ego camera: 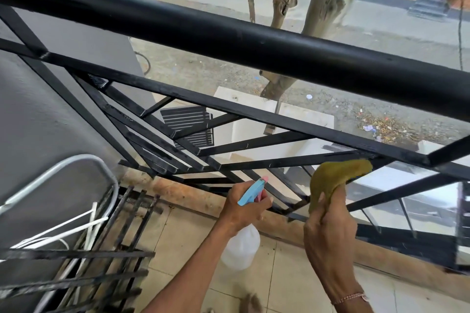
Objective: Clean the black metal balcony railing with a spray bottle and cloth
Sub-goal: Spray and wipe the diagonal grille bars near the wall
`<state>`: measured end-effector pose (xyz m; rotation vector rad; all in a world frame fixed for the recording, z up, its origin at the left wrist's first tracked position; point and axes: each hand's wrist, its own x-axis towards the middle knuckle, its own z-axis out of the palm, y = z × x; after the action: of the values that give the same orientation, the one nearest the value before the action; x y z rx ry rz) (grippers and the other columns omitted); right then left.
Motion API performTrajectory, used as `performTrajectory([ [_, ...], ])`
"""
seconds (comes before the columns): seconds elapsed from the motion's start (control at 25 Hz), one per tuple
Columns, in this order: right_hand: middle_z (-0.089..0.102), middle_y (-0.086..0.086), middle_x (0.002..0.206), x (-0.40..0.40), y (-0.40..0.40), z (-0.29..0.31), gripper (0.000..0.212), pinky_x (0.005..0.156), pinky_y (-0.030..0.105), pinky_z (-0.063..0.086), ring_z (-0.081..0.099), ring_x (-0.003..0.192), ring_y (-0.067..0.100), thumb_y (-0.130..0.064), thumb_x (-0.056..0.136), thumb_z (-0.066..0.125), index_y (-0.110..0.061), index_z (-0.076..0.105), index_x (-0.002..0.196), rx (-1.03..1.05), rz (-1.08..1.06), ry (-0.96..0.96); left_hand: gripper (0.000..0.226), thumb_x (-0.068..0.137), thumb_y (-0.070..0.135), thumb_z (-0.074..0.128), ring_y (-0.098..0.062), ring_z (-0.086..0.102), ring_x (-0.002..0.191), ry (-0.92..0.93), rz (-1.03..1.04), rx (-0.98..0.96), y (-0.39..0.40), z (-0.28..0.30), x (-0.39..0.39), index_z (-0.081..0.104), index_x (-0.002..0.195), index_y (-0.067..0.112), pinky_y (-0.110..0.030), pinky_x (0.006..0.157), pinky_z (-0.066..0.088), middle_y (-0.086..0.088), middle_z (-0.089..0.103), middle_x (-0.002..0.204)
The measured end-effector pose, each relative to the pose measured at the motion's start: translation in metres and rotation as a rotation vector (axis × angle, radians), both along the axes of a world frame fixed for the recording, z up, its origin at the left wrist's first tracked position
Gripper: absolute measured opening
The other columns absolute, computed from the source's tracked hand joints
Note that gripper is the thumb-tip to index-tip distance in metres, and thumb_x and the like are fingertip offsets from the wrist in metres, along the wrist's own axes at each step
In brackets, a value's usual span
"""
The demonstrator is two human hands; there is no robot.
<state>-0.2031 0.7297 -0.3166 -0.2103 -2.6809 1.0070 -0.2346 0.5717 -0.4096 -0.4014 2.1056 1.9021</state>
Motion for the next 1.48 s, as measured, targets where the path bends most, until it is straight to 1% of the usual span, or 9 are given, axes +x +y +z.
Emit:
performTrajectory([
  [0.08,0.059,0.032,0.119,-0.009,-0.003,-0.001,0.074,0.064,0.037,0.057,0.065,0.094,0.044,0.018,0.087,0.048,0.005,0.021,0.154,0.149,0.03,0.045,0.01,0.087,0.025,0.079,-0.02,0.064,0.073,0.008,-0.004,-0.027,0.001,-0.001,-0.004,0.069,0.085,0.023,-0.041,0.07,0.063,-0.001,0.062,0.076],
  [0.12,0.036,0.034,0.149,-0.016,-0.005,-0.006,0.084,0.084,0.044,0.057,0.05,0.128,0.051,0.024,0.082,0.047,0.004,0.013,0.157,0.232,0.042,0.045,0.01,0.088,0.025,0.078,-0.019,0.064,0.073,0.012,0.003,-0.032,0.001,0.0,-0.006,0.068,0.085,0.024,-0.04,0.069,0.062,0.0,0.062,0.075],
  [0.2,-0.002,0.028,0.164,-0.032,-0.01,-0.02,0.088,0.114,0.059,0.035,0.006,0.152,0.045,0.022,0.08,0.045,0.004,0.005,0.157,0.421,0.121,0.012,0.011,0.089,0.023,0.078,-0.018,0.064,0.073,0.0,0.028,-0.013,0.001,0.002,-0.007,0.068,0.086,0.024,-0.036,0.068,0.062,0.001,0.061,0.075],
  [0.36,0.001,0.036,0.161,-0.057,-0.019,-0.057,0.072,0.122,0.063,0.006,-0.003,0.151,0.047,-0.001,0.092,0.048,0.011,0.013,0.153,0.761,0.208,-0.175,0.018,0.09,0.017,0.077,-0.018,0.062,0.072,0.003,0.076,-0.005,-0.001,0.007,-0.005,0.064,0.079,0.025,-0.029,0.065,0.06,0.0,0.059,0.075],
  [0.52,-0.003,0.037,0.16,-0.073,-0.047,-0.069,0.066,0.123,0.056,-0.009,-0.006,0.15,0.049,-0.026,0.104,0.023,0.011,0.002,0.154,0.893,0.316,-0.363,0.017,0.088,0.016,0.076,-0.016,0.058,0.069,0.006,0.09,-0.013,-0.015,-0.005,-0.005,0.064,0.079,0.024,-0.026,0.063,0.056,0.002,0.057,0.072],
  [0.68,-0.001,0.034,0.161,-0.091,-0.091,-0.097,0.072,0.123,0.055,-0.003,-0.001,0.151,0.047,-0.037,0.109,0.027,0.009,-0.005,0.154,1.121,0.507,-0.436,0.013,0.087,0.011,0.075,-0.012,0.058,0.067,0.045,0.136,-0.055,-0.04,-0.011,-0.003,0.067,0.081,0.019,-0.024,0.061,0.054,0.004,0.058,0.067],
  [1.0,0.002,0.024,0.165,-0.113,-0.163,-0.169,0.068,0.123,0.051,0.001,0.001,0.153,0.041,-0.04,0.11,0.025,0.0,0.0,0.158,1.228,0.718,-0.439,0.014,0.088,0.009,0.074,-0.015,0.061,0.068,0.05,0.134,-0.106,-0.11,-0.041,-0.004,0.068,0.086,0.021,-0.026,0.059,0.055,-0.001,0.061,0.073],
  [1.08,0.003,0.024,0.166,-0.114,-0.169,-0.175,0.067,0.122,0.051,0.0,0.002,0.153,0.04,-0.04,0.11,0.025,0.0,0.001,0.158,1.225,0.716,-0.402,0.011,0.089,0.01,0.074,-0.021,0.064,0.07,0.054,0.131,-0.101,-0.12,-0.046,-0.01,0.068,0.088,0.02,-0.036,0.061,0.06,-0.006,0.062,0.076],
  [1.48,0.007,0.028,0.163,-0.095,-0.081,-0.076,0.07,0.125,0.055,0.006,0.007,0.152,0.042,-0.024,0.105,0.041,0.005,0.002,0.156,1.33,0.577,-0.358,0.015,0.089,0.004,0.072,-0.011,0.056,0.066,0.056,-0.022,-0.017,-0.095,-0.022,-0.023,0.067,0.083,0.017,-0.022,0.059,0.05,0.002,0.057,0.071],
])
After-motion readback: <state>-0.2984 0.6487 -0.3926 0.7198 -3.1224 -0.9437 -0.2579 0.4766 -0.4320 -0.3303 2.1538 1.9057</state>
